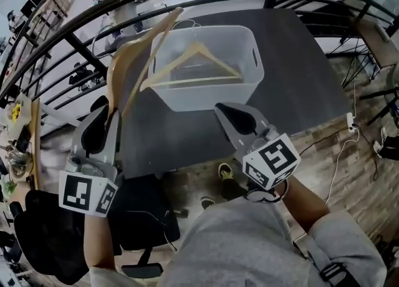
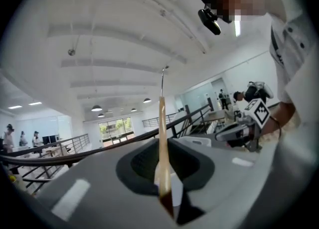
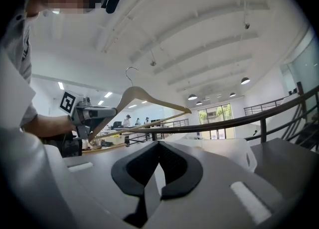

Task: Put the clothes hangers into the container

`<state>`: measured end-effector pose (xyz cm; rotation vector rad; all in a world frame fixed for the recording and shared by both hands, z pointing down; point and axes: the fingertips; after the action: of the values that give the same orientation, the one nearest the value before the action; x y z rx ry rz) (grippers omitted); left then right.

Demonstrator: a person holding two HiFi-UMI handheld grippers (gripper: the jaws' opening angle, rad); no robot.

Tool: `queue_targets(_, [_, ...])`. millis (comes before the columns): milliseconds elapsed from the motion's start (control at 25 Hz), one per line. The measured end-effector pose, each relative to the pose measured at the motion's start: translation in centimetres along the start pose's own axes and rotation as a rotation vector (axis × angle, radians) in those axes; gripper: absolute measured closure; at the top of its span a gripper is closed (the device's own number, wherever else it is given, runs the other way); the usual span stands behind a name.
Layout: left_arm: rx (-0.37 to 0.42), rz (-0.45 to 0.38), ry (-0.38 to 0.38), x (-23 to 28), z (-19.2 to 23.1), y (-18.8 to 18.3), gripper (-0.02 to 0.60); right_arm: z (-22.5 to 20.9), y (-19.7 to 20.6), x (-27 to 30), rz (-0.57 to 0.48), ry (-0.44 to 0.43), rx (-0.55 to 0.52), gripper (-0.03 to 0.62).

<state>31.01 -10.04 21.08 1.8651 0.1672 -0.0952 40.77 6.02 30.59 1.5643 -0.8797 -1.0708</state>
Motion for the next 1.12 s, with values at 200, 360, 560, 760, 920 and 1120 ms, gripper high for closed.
queue_targets(200, [-0.026,0.068,0.202,5.8,-2.1,1.6,0.526,-5.2,-1.2,-0.8,-0.017,0.073,-0.007,0.594])
queue_targets(360, [-0.036,0.139,0.299,9.7,-3.2,3.6,0.526,-7.5,-1.6,-1.1,-0.026,0.102,0.002,0.594])
queue_targets(560, [-0.022,0.238,0.460,13.5,-4.9,5.9,0.526,-10.8,-1.8,-1.4,-0.039,0.140,0.007,0.594])
queue_targets(760, [-0.044,0.371,0.604,16.0,-7.5,8.8,0.526,-14.3,-1.8,-2.5,-0.045,0.173,0.011,0.594])
queue_targets(920, [-0.079,0.477,0.686,18.3,-9.3,12.2,0.526,-16.7,-2.0,-2.8,-0.049,0.189,0.008,0.594])
queue_targets(1120, [-0.128,0.599,0.697,20.2,-9.8,16.6,0.526,-18.5,-1.8,-2.8,-0.046,0.191,0.015,0.594])
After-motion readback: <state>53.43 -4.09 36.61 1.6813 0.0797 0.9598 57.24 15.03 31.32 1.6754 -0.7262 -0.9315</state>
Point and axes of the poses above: the fingertips, and each gripper's own axes: x forward along the fingers, z to its left, y out of its underside, and after that the axes turned 15 degrees about -z, right-handed
